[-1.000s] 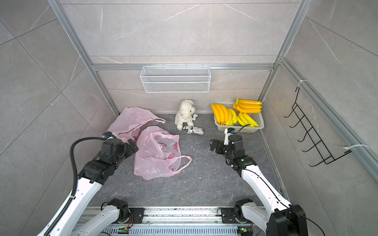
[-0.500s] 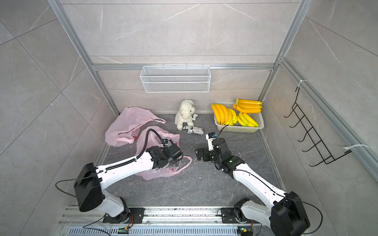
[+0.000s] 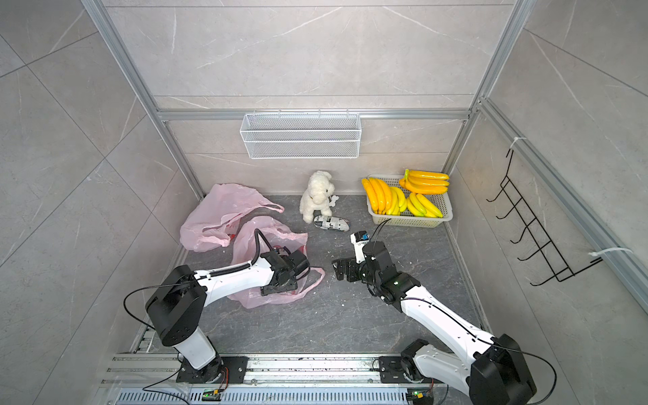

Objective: Place the banana into a plastic bag & tie a knot
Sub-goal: Open the plastic bag at the center of the board.

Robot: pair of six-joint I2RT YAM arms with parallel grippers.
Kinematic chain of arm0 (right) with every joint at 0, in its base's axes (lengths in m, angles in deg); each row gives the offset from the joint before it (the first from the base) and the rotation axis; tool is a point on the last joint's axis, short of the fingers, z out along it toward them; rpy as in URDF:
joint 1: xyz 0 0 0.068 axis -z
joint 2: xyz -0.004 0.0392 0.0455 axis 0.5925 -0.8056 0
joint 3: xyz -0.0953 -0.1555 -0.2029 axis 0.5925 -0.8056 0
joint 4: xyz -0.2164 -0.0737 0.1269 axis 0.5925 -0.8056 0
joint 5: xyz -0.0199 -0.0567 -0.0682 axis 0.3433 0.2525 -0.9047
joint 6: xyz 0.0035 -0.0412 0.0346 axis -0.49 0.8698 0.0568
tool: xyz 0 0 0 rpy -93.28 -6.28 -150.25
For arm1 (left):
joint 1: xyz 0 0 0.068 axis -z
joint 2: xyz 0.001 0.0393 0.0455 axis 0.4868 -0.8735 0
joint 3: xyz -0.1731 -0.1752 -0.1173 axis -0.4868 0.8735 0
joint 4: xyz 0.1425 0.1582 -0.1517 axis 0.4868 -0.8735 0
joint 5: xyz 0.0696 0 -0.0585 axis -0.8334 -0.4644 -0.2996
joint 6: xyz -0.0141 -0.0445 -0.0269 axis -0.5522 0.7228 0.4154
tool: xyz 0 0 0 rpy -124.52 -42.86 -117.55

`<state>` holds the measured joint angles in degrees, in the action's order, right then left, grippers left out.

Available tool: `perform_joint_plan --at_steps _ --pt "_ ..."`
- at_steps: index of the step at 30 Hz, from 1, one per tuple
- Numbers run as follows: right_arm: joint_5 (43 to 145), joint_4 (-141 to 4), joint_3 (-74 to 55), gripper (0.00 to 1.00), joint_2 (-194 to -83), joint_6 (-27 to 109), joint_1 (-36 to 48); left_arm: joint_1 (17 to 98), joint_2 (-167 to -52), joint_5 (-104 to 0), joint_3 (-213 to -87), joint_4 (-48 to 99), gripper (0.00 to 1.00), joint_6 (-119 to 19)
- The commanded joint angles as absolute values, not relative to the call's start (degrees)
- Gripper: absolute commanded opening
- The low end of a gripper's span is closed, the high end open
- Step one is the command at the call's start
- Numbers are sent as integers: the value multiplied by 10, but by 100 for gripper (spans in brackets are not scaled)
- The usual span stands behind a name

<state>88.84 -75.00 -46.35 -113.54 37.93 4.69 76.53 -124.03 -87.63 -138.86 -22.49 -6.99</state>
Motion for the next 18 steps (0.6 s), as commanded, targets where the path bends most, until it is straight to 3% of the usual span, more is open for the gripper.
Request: perform_joint_plan --at_steps 1,5,14,18 --pt "895 -731 -461 100 -1138 391 36 740 -1254 -834 -1370 -158 70 -95" --pt "886 -732 -456 100 -1142 394 24 731 -1266 -833 -1359 -140 54 -109" --pt "870 -733 -450 100 -1152 384 5 740 -1248 -827 -1338 -93 2 -146" --pt "883 -733 -441 100 -1170 355 4 794 -1178 -883 -1315 -53 0 -191"
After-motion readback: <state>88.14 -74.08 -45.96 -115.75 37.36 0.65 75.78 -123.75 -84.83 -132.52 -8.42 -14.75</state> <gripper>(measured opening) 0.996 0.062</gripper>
